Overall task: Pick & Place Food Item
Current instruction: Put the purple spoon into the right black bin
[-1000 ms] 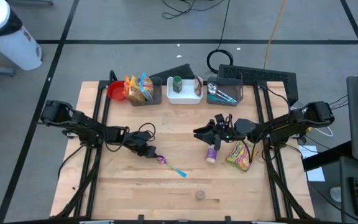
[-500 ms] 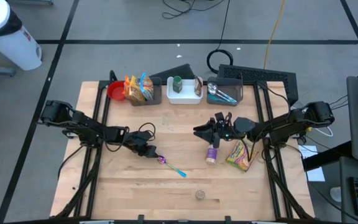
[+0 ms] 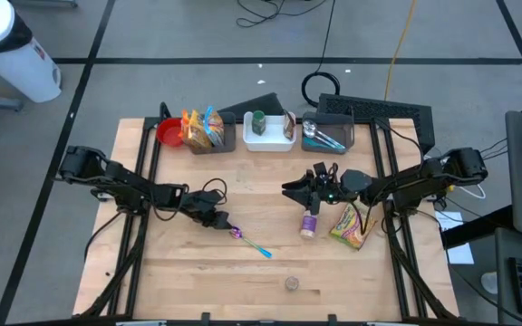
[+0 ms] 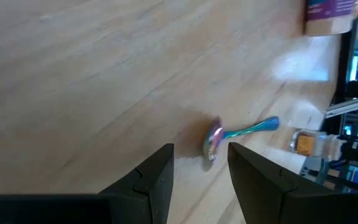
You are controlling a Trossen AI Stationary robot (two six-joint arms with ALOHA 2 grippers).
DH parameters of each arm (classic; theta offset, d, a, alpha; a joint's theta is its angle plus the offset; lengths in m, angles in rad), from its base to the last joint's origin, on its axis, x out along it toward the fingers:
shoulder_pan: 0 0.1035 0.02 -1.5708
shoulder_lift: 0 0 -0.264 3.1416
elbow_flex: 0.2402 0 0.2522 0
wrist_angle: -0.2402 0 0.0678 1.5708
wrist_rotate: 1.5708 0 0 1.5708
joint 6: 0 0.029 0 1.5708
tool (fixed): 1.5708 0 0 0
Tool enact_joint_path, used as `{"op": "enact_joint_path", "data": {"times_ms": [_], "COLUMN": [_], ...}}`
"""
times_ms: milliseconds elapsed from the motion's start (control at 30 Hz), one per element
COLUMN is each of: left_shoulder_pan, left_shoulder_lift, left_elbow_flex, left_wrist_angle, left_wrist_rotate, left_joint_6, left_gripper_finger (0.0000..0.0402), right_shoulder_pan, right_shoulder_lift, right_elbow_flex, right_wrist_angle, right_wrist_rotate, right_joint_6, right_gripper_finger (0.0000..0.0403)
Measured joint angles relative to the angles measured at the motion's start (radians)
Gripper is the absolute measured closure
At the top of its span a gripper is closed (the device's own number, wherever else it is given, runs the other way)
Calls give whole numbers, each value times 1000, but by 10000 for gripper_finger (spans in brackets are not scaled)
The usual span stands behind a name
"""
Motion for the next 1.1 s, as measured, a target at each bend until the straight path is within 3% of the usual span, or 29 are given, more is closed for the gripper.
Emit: {"op": "enact_joint_path", "data": {"times_ms": [333,600,1100], "left_shoulder_pan": [0,-2,-18], "left_shoulder_lift": [0,3,201], "left_elbow_flex": [31,31,118], "left_wrist_angle": [-106,-76,9], "left_wrist_rotate": [-4,5,57], "left_joint_6": [28,18,5], "left_gripper_finger": [241,241,251], "right_shoulder_pan": [-3,-3,-3], "right_shoulder_lift": [0,0,0], "right_elbow_flex": [0,0,0], "right_wrist_angle": [0,0,-6], "right_wrist_rotate": [0,0,0], "right_joint_6": [-21,-26,-16], "right_gripper_finger": [232,232,232]}}
